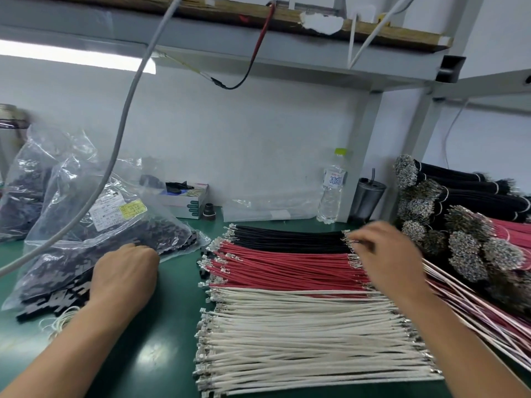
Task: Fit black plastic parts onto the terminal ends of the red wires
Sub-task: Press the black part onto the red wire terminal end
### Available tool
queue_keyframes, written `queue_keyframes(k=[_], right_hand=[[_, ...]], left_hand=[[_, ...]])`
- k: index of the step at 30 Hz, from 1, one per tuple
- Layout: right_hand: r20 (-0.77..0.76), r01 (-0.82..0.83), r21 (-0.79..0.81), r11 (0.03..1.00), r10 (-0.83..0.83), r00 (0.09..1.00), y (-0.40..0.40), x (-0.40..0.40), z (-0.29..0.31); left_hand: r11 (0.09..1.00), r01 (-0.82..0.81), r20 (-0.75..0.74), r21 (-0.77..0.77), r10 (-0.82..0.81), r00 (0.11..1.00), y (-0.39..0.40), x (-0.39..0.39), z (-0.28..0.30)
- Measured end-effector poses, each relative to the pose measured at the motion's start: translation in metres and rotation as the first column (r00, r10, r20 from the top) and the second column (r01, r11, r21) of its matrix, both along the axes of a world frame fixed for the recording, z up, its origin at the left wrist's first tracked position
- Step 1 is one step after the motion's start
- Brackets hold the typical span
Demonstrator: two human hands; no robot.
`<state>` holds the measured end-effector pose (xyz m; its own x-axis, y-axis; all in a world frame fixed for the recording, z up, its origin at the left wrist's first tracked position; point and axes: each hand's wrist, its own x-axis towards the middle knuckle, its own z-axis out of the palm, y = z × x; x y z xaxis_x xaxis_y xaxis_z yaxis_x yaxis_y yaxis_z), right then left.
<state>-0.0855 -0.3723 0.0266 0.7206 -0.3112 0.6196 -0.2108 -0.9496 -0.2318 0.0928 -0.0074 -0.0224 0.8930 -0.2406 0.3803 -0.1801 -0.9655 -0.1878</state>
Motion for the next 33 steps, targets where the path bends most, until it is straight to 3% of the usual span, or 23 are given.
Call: queue_keyframes(k=[4, 9, 14, 17, 20, 23, 27, 33], right_hand=[[-0.183, -0.204, 0.066, 0.977, 0.213, 0.96, 0.052, 0.078, -0.004], [-0.4, -0.198, 0.124, 0.972, 0.232, 0.887, 0.081, 0.138, -0.027], [-0.425, -0.177, 0.124, 0.976, 0.213, 0.88, 0.079, 0.152, -0.024], [-0.42, -0.19, 0.062, 0.98, 0.198, 0.885, 0.079, 0.149, -0.019], [-0.409, -0.186, 0.016, 0.982, 0.176, 0.895, 0.079, 0.148, -0.017], [-0.424, -0.2, 0.069, 0.977, 0.211, 0.881, 0.078, 0.149, -0.023], [-0.451, -0.161, 0.107, 0.981, 0.192, 0.871, 0.081, 0.156, -0.027], [-0.345, -0.192, -0.054, 0.98, 0.162, 0.925, 0.078, 0.151, -0.023]], left_hand=[[0.996, 0.094, 0.037, -0.002, -0.094, 0.995, -0.001, 0.001, -0.006], [0.982, 0.183, -0.038, 0.041, -0.181, 0.983, -0.002, -0.001, -0.012], [0.972, 0.233, -0.032, -0.004, -0.233, 0.972, -0.002, -0.004, -0.01], [0.945, 0.261, -0.014, -0.197, -0.269, 0.963, -0.005, -0.009, -0.006], [0.851, 0.257, 0.005, -0.458, -0.287, 0.958, -0.009, -0.016, -0.004], [0.745, 0.232, 0.025, -0.626, -0.278, 0.96, -0.013, -0.022, -0.005], [0.636, 0.24, 0.02, -0.733, -0.332, 0.943, -0.017, -0.023, -0.011], [0.426, 0.181, 0.01, -0.886, -0.373, 0.928, -0.018, -0.013, -0.018]])
